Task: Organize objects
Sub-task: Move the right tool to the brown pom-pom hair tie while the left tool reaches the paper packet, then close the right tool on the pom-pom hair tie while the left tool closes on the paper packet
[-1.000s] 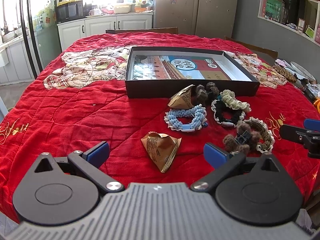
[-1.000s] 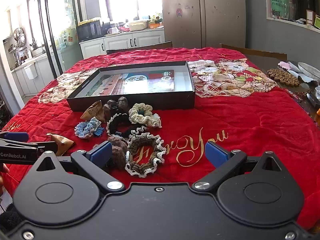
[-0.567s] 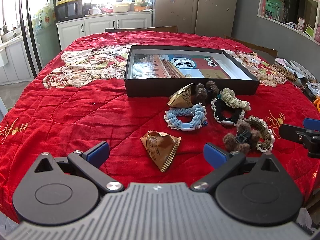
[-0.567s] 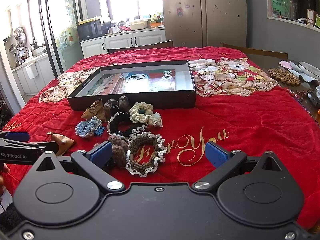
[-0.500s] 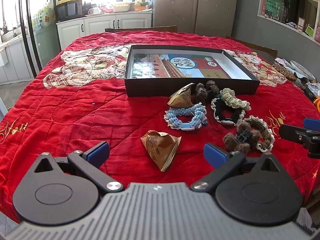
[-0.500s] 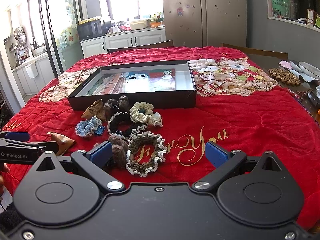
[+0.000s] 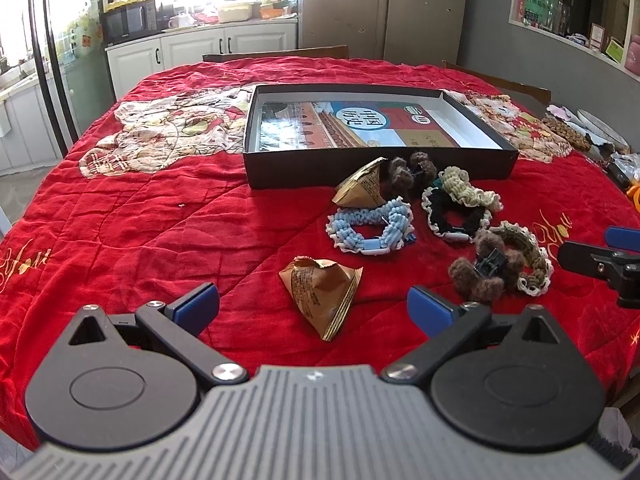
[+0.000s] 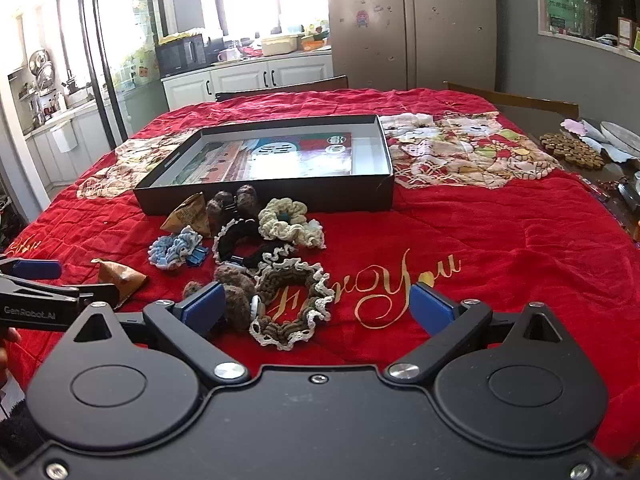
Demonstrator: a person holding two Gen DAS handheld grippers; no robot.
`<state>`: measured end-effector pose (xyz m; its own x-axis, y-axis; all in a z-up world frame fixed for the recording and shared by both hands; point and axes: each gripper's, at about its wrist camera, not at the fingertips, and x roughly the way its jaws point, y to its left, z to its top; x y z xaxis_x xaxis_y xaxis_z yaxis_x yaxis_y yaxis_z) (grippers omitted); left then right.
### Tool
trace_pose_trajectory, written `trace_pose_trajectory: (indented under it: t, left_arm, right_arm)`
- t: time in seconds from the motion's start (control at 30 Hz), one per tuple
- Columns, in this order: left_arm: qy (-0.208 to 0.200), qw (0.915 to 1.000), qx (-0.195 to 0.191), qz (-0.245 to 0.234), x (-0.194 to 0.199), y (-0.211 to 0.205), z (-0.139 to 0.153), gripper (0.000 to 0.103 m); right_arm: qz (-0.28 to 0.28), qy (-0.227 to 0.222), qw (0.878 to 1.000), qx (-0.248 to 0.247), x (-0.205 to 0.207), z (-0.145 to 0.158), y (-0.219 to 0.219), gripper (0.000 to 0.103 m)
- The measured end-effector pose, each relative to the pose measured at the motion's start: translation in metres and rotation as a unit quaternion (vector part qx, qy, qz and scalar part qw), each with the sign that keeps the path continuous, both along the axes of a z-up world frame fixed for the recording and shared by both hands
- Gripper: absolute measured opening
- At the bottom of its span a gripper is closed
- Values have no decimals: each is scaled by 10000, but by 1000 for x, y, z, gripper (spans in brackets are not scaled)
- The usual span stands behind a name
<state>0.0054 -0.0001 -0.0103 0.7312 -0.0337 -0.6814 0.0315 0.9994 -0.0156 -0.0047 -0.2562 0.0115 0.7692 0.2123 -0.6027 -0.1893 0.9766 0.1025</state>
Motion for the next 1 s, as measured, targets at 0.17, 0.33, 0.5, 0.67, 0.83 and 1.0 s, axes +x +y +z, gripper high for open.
trace_pose_trajectory:
  t: [0.17, 0.33, 0.5, 0.67, 0.83, 1.0]
  left_arm:
    - [0, 10000, 82, -49, 3, 1, -3, 103]
    - [5, 9998, 76, -196, 6, 2, -7, 103]
    - [-49, 9991, 97, -399, 7, 0, -10, 103]
    - [-171, 9988, 89, -443, 10, 3, -13, 99]
    - [-179, 9988, 92, -450, 17, 7, -18, 94]
    - [-85, 9989, -61, -459, 22, 12, -24, 85]
  right_arm:
    - [135, 62, 9999, -5, 3, -3, 2, 92]
    - [434, 85, 9990, 24, 4, -7, 6, 84]
    - [857, -91, 9962, -89, -1, -9, 18, 70]
    - [1440, -297, 9890, -128, -4, -12, 34, 60]
    - [1658, -383, 9848, -347, 0, -20, 51, 60]
    - [1767, -439, 9816, -585, 4, -28, 63, 60]
